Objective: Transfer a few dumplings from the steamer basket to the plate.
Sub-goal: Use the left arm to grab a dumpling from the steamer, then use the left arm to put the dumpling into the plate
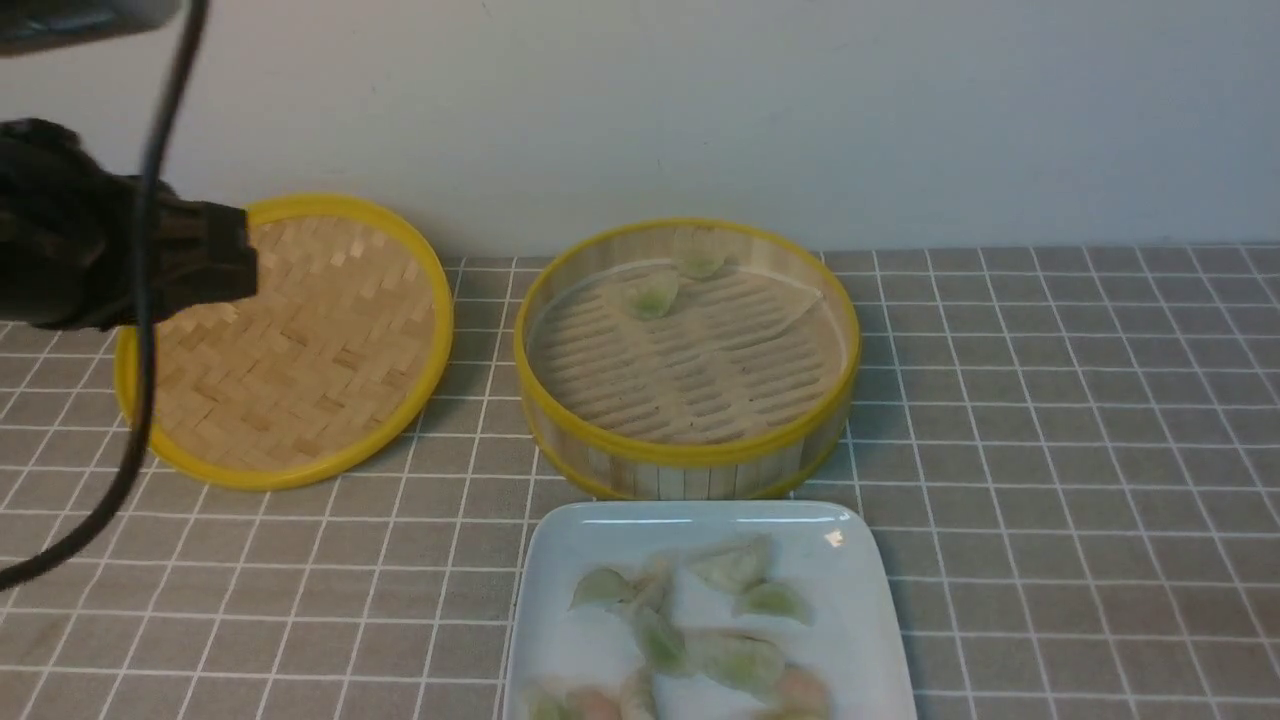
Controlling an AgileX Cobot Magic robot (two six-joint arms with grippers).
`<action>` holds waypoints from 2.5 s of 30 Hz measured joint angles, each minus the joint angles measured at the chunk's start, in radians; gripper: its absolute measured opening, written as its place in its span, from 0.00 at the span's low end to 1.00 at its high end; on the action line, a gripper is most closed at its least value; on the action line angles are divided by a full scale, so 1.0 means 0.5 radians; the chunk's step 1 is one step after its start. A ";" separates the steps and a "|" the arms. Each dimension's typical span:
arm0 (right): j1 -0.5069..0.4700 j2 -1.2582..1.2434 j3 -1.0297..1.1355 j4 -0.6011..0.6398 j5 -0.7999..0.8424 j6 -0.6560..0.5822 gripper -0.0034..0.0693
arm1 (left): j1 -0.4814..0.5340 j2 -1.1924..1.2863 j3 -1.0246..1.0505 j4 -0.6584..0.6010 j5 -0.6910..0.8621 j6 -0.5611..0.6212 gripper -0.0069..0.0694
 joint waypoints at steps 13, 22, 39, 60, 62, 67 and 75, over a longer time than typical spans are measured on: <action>0.018 0.026 -0.451 0.114 0.814 0.376 0.03 | -0.407 1.064 -0.969 0.076 0.231 0.221 0.08; 0.046 0.809 -1.449 0.065 2.188 -0.013 0.03 | -0.481 1.791 -1.996 0.121 0.410 0.293 0.08; 0.046 1.090 -1.594 0.184 2.433 -0.242 0.03 | -0.549 2.582 -2.406 0.148 0.043 0.566 0.56; 0.046 1.090 -1.596 0.182 2.444 -0.266 0.03 | -0.569 2.725 -2.410 0.137 -0.059 0.658 0.39; 0.046 1.090 -1.596 0.182 2.444 -0.270 0.03 | -0.572 2.719 -2.410 0.146 -0.044 0.660 0.39; 0.046 1.090 -1.597 0.176 2.459 -0.317 0.03 | -0.587 2.599 -2.408 0.157 0.198 0.636 0.39; 0.046 1.090 -1.597 0.180 2.464 -0.317 0.03 | -0.590 2.170 -2.408 0.185 0.691 0.512 0.39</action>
